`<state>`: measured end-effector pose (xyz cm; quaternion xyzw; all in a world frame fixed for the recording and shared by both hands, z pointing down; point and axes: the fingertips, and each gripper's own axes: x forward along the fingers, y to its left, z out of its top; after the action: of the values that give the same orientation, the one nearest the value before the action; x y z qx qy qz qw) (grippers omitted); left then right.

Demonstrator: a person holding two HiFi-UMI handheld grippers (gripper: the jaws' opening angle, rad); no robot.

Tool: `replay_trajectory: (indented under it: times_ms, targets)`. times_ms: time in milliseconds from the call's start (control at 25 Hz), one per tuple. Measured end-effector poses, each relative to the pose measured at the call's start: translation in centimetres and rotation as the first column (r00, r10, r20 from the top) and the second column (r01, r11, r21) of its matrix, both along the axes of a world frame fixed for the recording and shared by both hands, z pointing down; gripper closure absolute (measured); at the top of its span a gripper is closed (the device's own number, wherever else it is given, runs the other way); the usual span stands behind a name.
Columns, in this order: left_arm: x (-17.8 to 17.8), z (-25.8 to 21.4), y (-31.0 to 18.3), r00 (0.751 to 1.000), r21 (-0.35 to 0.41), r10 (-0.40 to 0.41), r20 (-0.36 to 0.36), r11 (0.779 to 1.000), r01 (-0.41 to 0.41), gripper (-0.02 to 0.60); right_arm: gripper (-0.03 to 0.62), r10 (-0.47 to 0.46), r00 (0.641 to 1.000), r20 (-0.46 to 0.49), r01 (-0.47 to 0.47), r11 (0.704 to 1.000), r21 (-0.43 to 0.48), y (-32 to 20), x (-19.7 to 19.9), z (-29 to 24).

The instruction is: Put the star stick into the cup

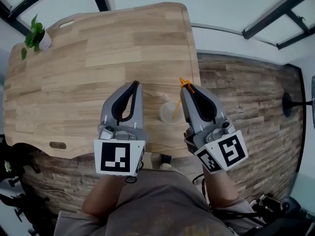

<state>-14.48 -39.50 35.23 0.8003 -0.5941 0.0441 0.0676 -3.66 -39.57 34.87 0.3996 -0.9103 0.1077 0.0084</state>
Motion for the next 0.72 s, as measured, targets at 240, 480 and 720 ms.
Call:
replay_trajectory:
  times_ms: [240,480,720]
  targets:
    - [0.7,2.7,-0.6,0.999,-0.061,0.041,-0.017,0.997,-0.042,0.581,0.546,0.002,1.000,-0.013,-0.003,0.998,-0.067,0.2,-0.3,3.5]
    - [1.0,4.6,-0.9,0.998,-0.099,0.066,-0.026,0.993,-0.068,0.581,0.543,-0.002,1.000,-0.018,0.001,0.998,-0.063,0.4,-0.4,4.5]
    - [1.4,4.7,-0.9,0.997,-0.096,0.077,-0.027,0.992,-0.080,0.581,0.522,-0.005,0.999,-0.043,0.001,0.996,-0.093,0.6,-0.2,5.5]
